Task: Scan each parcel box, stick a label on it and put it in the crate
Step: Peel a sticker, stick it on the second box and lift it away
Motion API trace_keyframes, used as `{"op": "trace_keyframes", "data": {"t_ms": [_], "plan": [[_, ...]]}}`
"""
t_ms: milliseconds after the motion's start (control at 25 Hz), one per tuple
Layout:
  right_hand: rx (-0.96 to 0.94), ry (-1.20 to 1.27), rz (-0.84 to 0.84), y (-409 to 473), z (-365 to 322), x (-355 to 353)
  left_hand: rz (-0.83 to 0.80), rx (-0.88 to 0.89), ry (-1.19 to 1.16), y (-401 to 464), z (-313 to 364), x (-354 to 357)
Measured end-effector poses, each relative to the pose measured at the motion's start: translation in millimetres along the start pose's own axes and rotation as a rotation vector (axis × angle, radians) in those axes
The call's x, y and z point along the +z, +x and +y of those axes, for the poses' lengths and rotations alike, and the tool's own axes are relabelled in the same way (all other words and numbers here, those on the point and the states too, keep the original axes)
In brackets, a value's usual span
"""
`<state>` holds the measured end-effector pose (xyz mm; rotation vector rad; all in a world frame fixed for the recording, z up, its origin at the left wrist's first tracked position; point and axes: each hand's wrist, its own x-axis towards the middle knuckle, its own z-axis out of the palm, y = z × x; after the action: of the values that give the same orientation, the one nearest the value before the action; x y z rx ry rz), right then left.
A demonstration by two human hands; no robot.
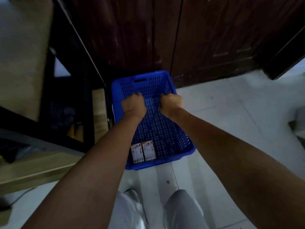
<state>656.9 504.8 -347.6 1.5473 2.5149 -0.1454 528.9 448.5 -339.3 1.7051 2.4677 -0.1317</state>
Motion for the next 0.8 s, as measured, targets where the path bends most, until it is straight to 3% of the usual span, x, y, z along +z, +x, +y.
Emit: {"op": "trace_keyframes", "data": {"t_ms": [280,480,640,800], "plan": [[0.021,0.018,0.055,-73,19,-221,0.050,-0.005,-0.004,-66,17,-214],[-0.027,0.035,0.085,-140,26,-319,0.097,-0.024,-0.016,-121,30,-321],[-0.036,0.018,0.069,-195,23,-361,0.074,0.014,0.029,-184,32,-366],[-0.070,0.000,0.013,-240,7,-351,-0.028,0.029,0.031,-246,15,-347]]}}
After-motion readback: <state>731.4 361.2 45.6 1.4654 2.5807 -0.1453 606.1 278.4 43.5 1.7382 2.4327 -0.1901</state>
